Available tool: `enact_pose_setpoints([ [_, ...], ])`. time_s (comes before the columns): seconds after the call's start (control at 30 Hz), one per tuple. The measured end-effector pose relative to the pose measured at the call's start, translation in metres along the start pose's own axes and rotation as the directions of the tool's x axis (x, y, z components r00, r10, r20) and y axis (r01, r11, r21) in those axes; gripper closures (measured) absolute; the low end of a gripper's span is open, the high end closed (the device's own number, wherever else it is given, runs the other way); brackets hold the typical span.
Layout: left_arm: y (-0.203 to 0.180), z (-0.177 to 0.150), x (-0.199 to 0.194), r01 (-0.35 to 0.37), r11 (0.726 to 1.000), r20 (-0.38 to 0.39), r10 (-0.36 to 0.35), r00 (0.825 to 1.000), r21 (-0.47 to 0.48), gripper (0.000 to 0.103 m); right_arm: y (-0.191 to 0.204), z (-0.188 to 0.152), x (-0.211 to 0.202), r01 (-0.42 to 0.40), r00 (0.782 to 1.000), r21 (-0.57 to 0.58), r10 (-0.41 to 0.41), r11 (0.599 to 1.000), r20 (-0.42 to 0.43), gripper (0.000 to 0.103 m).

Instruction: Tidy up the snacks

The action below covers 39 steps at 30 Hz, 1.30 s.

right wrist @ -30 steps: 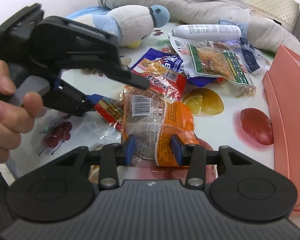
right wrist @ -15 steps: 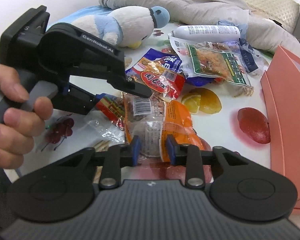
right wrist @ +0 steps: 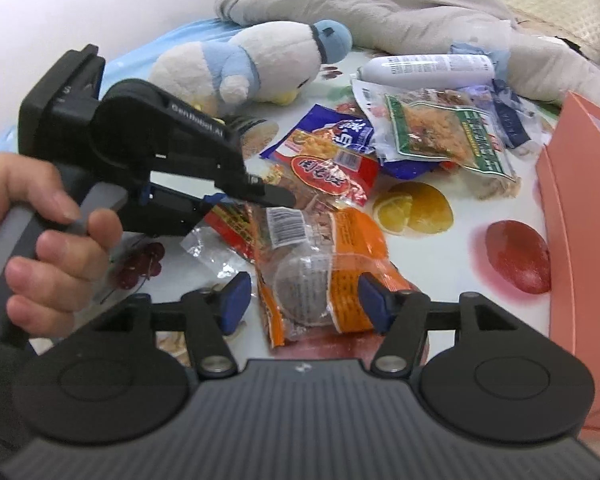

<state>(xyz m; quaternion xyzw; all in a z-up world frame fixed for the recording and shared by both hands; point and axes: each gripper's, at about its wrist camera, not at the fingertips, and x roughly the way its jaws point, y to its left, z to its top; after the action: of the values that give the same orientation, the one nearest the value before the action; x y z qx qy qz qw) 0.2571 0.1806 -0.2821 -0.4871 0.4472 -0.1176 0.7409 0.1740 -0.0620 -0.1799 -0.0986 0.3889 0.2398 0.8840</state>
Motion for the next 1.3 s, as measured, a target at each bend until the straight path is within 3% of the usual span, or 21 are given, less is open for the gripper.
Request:
enact_pose_setpoints([
  [0.1, -0.001, -0.001, 0.000, -0.005, 1.000, 0.002, 0.005, 1.000, 0.025, 0.090, -0.002, 0.001, 0.004, 0.009, 1.000, -0.007, -0.009, 1.000, 0.004, 0.024],
  [0.43, -0.005, -0.002, 0.001, -0.019, 0.998, 0.008, 0.019, 1.000, 0.057, 0.090, -0.006, -0.001, 0.026, -0.006, 0.999, -0.039, 0.005, 0.999, -0.033, 0.021],
  [0.67, -0.011, 0.002, -0.003, -0.039, 0.995, 0.007, 0.039, 0.999, 0.090, 0.091, 0.002, 0.002, 0.017, 0.002, 0.999, -0.091, -0.006, 0.996, -0.043, 0.039],
  [0.8, -0.019, -0.004, -0.007, -0.060, 0.991, 0.021, 0.057, 0.998, 0.116, 0.092, 0.002, 0.003, 0.009, 0.005, 0.999, -0.083, -0.008, 0.997, -0.037, 0.043],
  [1.3, -0.067, -0.049, -0.038, -0.141, 0.953, 0.090, 0.121, 0.989, 0.268, 0.096, -0.018, -0.007, -0.050, 0.063, 0.996, 0.111, -0.069, 0.992, 0.051, 0.047],
])
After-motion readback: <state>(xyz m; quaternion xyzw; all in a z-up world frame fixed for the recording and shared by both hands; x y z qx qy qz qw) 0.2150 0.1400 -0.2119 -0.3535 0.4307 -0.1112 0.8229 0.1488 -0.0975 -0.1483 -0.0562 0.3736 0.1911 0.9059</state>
